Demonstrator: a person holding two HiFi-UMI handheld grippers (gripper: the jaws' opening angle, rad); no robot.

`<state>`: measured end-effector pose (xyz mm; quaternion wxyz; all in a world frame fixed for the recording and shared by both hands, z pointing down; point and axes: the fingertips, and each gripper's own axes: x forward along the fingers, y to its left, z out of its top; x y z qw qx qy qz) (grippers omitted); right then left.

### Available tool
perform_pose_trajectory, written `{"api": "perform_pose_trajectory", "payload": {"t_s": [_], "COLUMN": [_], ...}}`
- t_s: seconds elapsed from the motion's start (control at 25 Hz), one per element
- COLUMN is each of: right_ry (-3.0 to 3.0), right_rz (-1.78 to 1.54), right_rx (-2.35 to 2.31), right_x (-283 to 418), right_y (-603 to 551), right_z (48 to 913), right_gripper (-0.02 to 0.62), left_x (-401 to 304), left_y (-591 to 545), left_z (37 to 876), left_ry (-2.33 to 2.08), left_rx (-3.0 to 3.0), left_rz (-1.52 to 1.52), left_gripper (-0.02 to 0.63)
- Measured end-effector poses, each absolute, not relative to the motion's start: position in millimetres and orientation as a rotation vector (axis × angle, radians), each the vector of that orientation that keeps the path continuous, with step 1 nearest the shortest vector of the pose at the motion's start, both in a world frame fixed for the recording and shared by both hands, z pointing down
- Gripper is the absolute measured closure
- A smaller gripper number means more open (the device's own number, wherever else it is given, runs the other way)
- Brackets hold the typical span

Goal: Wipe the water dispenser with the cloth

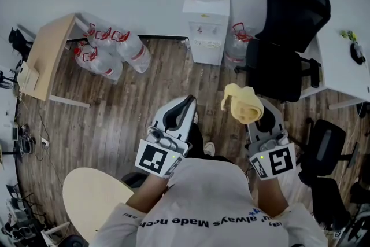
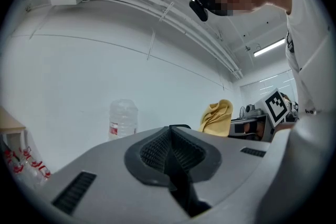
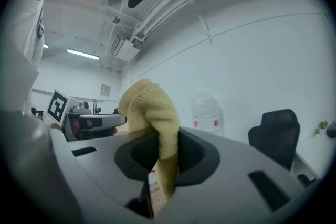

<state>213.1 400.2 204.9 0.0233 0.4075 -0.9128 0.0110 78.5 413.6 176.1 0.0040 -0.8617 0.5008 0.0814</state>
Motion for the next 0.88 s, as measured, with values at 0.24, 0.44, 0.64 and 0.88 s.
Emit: {"api": "perform_pose_trajectory", "payload": {"t_s": [0.24,0.44,0.64,0.88], "right_ry": [-2.813,-2.807,-2.800,-2.789], "right_rz": [0.032,0.032,0.018,0.020], "right_rx": [1.286,1.302,1.302,1.310], "right_x": [214,203,184,159], "right_y": [376,344,307,255], "right_z": [209,209,207,208], "right_gripper": [0.532,0.532,0.532,0.532], "left_x": [78,69,51,28], "left_y": [387,355,314,261], "left_z": [181,179,179,179], "left_ry": [1.551,1.530,1.522,1.501], "left_rx": [-2.708,-2.715,-2.726,-2.735], "left_rz": [0.256,0.267,0.267,0.259], "left_gripper": [0.577,0.577,0.577,0.577]}}
